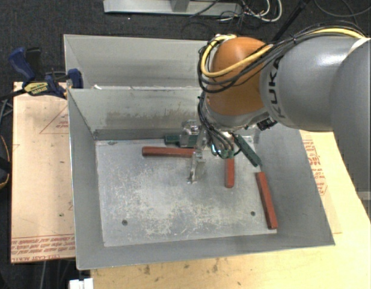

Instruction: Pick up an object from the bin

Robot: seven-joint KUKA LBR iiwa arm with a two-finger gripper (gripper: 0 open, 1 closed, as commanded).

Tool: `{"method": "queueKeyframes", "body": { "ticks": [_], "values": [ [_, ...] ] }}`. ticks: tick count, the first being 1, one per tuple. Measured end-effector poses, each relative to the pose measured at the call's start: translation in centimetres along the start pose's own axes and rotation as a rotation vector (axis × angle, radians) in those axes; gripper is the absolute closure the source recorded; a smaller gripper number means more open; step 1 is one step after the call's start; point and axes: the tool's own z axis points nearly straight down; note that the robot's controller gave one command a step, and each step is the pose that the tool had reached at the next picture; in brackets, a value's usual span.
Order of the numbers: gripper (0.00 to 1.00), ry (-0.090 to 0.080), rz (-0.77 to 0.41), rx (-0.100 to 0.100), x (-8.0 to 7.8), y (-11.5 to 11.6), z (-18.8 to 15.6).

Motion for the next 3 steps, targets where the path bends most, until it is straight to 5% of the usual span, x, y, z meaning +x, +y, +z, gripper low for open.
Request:
{"method": "queueKeyframes", "body": {
  "ticks": [1,2,3],
  "values": [
    [0.0,-0.008,0.002,-0.001,-0.2,0.0,-0.5],
    [0.0,-0.018,0.037,-0.002,-3.3,2.0,5.0],
    [0.0,0.001,0.177,-0.002,-4.3,2.8,7.9]
  ]
}}
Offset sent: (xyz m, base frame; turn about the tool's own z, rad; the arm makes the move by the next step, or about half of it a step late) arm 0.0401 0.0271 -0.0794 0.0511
